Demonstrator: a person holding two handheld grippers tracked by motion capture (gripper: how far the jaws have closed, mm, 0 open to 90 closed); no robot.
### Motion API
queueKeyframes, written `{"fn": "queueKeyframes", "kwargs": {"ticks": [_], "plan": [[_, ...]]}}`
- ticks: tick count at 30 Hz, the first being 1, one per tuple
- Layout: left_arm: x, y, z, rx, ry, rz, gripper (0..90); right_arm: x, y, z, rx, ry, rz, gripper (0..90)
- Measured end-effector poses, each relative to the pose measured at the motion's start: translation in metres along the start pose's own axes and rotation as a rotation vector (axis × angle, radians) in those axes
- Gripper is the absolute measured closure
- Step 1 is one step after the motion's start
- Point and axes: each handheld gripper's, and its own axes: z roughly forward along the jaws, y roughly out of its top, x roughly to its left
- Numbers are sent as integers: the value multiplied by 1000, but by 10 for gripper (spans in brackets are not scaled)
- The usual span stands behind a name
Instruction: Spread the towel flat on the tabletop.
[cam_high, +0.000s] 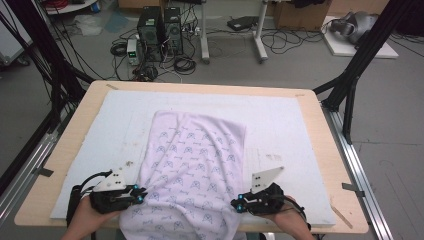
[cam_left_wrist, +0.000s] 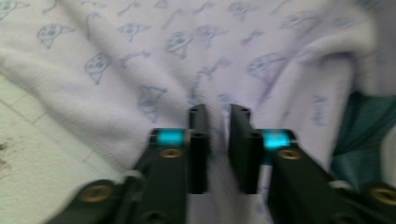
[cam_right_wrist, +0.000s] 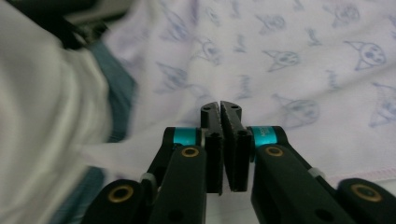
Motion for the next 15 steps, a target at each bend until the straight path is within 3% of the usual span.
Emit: {"fn": "queueKeyframes", "kwargs": {"ticks": [1, 2, 3, 4, 5, 8, 9, 10, 11, 12, 13, 14, 15], "plan": [[0, 0, 0, 0, 0, 0, 642, 0, 1, -6, -15, -17, 10, 748], [1, 2, -3, -7, 6, -7, 642, 0, 1, -6, -15, -17, 10, 748], [3, 5, -2, -6, 15, -12, 547, -6, 4, -13, 5, -93, 20, 705], [6, 6, -1, -4, 18, -12, 547, -6, 4, -13, 5, -93, 20, 705], [13, 9, 5, -3, 39, -6, 559, -17, 6, -9, 9, -141, 46, 666], [21, 8, 16, 27, 48, -25, 591, -28, 8, -1, 5, -155, 68, 636], [22, 6, 21, 47, 38, -22, 636, -32, 9, 7, 11, -168, 68, 634], [18, 1, 27, 81, 36, -1, 785, -35, 10, 20, 65, -164, 59, 659], [18, 1, 27, 81, 36, -1, 828, -35, 10, 20, 65, -164, 59, 659], [15, -2, 25, 61, 36, -6, 857, -35, 9, 32, 120, -171, 39, 765], [15, -2, 25, 61, 36, -6, 865, -35, 9, 32, 120, -171, 39, 765], [10, -4, 21, 60, 44, 5, 870, -34, 9, 32, 99, -146, 56, 876], [8, -4, 20, 60, 45, 10, 871, -33, 8, 32, 97, -130, 60, 881]]}}
